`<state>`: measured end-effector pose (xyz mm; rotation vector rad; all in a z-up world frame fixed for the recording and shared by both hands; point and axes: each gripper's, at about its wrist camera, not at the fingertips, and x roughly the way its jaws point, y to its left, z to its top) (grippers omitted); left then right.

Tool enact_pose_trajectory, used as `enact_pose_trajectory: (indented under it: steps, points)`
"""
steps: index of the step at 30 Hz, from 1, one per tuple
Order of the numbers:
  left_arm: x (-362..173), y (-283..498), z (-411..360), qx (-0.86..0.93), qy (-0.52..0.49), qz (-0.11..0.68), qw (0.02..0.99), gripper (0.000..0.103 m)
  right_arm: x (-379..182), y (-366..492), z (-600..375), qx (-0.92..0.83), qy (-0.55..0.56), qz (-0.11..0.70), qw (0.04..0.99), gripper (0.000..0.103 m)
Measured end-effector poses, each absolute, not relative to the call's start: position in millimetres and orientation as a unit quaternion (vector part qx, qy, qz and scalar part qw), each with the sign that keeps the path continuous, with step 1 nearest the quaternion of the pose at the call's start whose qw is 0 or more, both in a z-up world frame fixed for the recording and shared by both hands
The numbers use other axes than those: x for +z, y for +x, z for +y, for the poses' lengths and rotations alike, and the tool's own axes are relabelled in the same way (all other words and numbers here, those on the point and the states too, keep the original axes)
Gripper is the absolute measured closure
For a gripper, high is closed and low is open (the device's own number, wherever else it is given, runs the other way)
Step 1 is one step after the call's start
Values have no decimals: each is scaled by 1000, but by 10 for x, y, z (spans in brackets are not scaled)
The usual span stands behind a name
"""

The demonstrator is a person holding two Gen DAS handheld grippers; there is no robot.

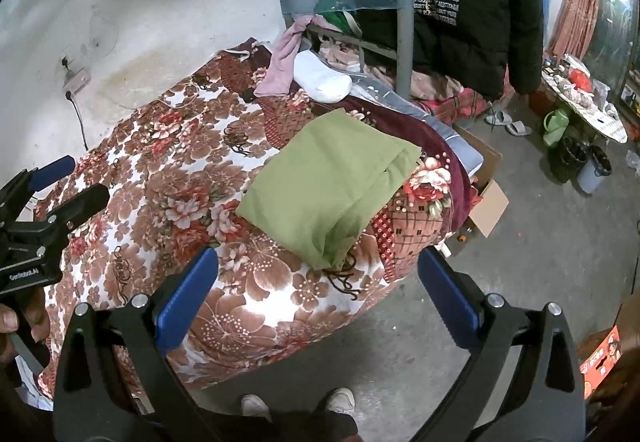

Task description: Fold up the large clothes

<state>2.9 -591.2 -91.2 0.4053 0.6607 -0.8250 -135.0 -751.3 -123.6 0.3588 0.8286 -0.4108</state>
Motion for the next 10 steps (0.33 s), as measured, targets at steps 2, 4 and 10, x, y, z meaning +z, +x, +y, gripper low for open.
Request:
enact_pose_trajectory:
  steps: [2,4,10]
  points:
    - [-898,41,-5911,-390,189,310,846,5,-1243,-1353,-7515,-199,174,397,879,5]
    - [-892,57,-5912,-390,185,311,846,5,-1268,-1384,-7511,-201,177,396,878,5]
    - [-881,96,-5909,-394,183,311,846,5,-1281,-1399,-7520,-203,174,396,878,5]
